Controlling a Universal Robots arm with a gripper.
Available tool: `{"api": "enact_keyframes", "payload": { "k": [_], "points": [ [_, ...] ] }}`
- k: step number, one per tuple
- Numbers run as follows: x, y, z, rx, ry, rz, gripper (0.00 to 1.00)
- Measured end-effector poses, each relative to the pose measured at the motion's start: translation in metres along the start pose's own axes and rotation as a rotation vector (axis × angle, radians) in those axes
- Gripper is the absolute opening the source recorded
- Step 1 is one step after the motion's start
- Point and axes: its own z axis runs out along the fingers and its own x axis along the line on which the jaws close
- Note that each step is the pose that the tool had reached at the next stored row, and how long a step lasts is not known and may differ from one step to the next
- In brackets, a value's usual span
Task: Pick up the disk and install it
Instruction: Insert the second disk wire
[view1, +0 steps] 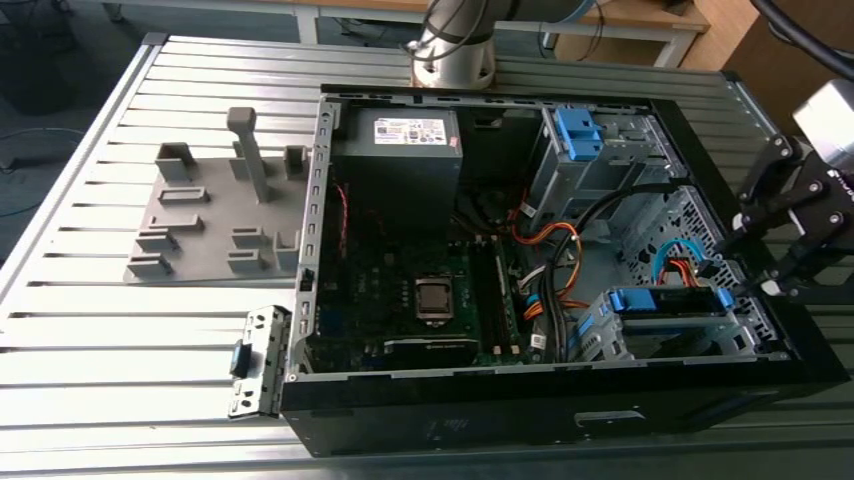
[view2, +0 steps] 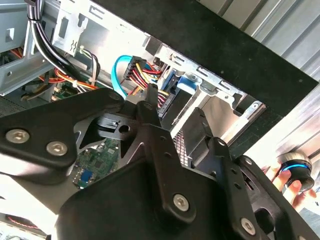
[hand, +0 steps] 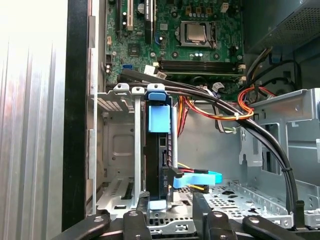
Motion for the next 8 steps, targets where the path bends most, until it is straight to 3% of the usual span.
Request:
{"api": "enact_keyframes", "payload": {
  "k": [8],
  "points": [
    [0.0001,0.0162,0.0014,0.0036,0.0,0.0,0.47]
  ]
}}
